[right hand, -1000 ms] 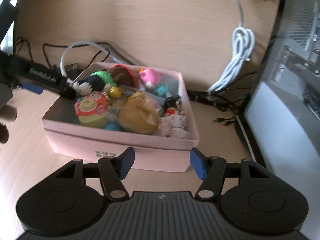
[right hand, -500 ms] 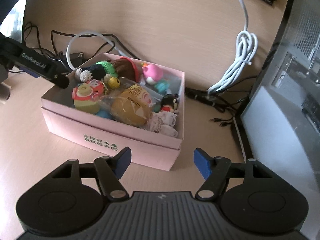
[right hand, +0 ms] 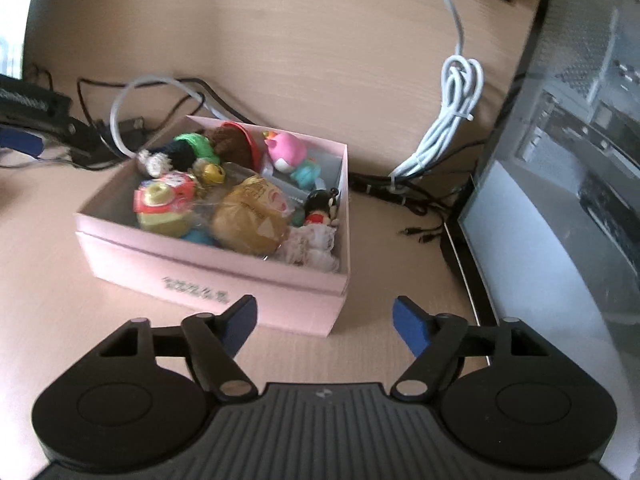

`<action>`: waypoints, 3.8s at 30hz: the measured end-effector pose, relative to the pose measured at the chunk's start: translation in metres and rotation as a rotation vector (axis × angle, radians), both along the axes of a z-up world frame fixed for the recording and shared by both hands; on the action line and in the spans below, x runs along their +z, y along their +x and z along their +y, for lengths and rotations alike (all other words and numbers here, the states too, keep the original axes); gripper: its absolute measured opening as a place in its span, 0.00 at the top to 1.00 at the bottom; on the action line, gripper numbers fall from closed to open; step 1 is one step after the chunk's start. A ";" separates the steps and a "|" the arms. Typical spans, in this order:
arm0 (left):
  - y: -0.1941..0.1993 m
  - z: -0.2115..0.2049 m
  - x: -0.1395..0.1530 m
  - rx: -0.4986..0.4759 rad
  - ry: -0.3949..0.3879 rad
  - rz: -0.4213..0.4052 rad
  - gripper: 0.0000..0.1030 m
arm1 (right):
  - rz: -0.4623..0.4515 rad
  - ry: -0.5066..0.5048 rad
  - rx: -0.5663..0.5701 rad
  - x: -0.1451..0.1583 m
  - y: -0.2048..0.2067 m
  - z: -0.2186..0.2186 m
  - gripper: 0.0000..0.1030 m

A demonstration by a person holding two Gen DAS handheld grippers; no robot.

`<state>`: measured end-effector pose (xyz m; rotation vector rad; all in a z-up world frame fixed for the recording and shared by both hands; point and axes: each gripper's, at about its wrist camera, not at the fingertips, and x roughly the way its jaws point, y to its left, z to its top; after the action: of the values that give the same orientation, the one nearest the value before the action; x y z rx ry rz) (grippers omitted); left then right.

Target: Organize objects

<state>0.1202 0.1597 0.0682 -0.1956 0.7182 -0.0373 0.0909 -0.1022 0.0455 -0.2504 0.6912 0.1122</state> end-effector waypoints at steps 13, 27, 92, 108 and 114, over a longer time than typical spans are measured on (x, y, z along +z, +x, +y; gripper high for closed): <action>-0.141 -0.052 -0.074 -0.101 0.081 0.175 0.05 | 0.160 0.037 -0.119 -0.035 -0.116 0.011 0.01; -0.143 -0.099 -0.097 0.007 0.206 -0.019 0.05 | 0.072 0.191 -0.023 -0.055 -0.096 -0.025 0.00; -0.136 -0.106 -0.099 0.021 0.200 -0.031 0.05 | 0.018 0.201 -0.001 -0.061 -0.082 -0.035 0.00; -0.136 -0.105 -0.099 0.020 0.190 -0.035 0.05 | 0.018 0.201 -0.001 -0.061 -0.082 -0.035 0.00; -0.136 -0.107 -0.099 0.022 0.206 -0.031 0.04 | 0.018 0.201 -0.001 -0.061 -0.082 -0.035 0.00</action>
<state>-0.0160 0.0529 -0.0311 -0.0061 0.6842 0.0543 0.0087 -0.1371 -0.0155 -0.0565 0.6926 0.1820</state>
